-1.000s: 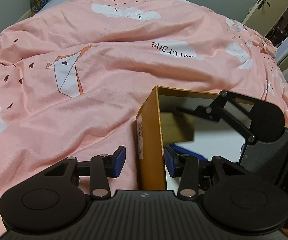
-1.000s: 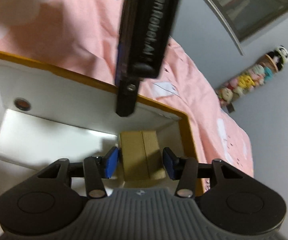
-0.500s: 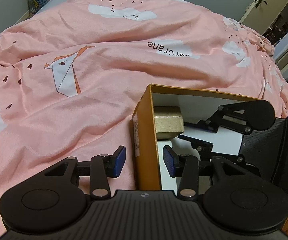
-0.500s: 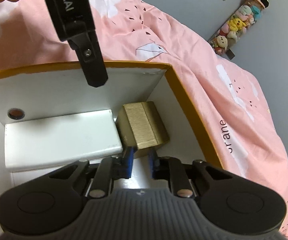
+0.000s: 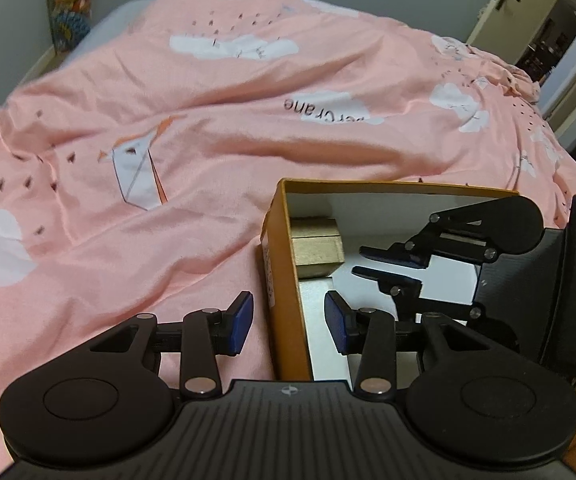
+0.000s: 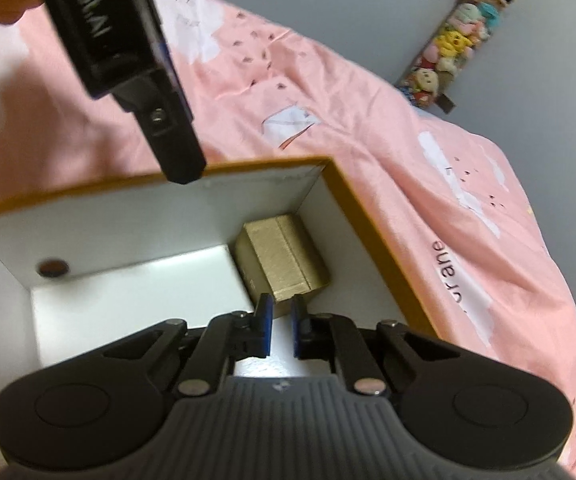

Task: Organize objects
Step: 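Withdraw the right tool and move the left tool to the pink pouch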

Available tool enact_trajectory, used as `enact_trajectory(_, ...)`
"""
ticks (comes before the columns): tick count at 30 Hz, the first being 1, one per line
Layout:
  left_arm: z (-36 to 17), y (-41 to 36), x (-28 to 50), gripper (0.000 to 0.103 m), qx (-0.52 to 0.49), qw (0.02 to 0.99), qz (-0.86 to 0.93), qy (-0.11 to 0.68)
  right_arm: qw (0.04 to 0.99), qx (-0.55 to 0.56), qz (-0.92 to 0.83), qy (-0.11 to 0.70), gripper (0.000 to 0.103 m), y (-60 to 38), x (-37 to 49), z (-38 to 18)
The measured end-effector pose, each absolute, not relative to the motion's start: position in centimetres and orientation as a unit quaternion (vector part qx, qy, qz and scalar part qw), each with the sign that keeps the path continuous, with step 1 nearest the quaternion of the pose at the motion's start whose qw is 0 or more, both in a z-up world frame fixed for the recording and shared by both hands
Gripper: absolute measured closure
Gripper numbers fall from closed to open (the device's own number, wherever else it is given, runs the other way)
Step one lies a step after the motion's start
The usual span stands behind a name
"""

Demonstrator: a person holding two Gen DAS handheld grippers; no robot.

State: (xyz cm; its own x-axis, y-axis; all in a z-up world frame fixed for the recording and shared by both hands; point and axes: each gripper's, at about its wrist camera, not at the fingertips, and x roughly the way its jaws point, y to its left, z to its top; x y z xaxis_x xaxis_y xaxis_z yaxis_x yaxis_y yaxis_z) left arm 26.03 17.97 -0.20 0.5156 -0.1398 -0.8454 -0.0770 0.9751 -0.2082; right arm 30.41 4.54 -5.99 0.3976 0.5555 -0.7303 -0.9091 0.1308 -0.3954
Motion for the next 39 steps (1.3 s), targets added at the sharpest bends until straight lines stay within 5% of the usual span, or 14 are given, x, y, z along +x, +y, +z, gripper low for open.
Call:
enact_trajectory(12,4.4,13.9,18.5,0.055,-0.078,0.888,-0.049,0.45,0.79,-0.306,0.472,0.245,0.093,-2.1,25.0,-0.8)
enact_trajectory(22,-0.3,10.4,12.3,0.055,-0.153,0.863,-0.078,0.474,0.827,-0.189,0.439,0.296,0.093,-9.7,18.2,-1.0)
enact_trajectory(39,-10.1,10.1,10.9,0.055,-0.302,0.794,-0.026,0.527,0.776,-0.157,0.441,0.422,0.056,-10.1,14.0,-7.7)
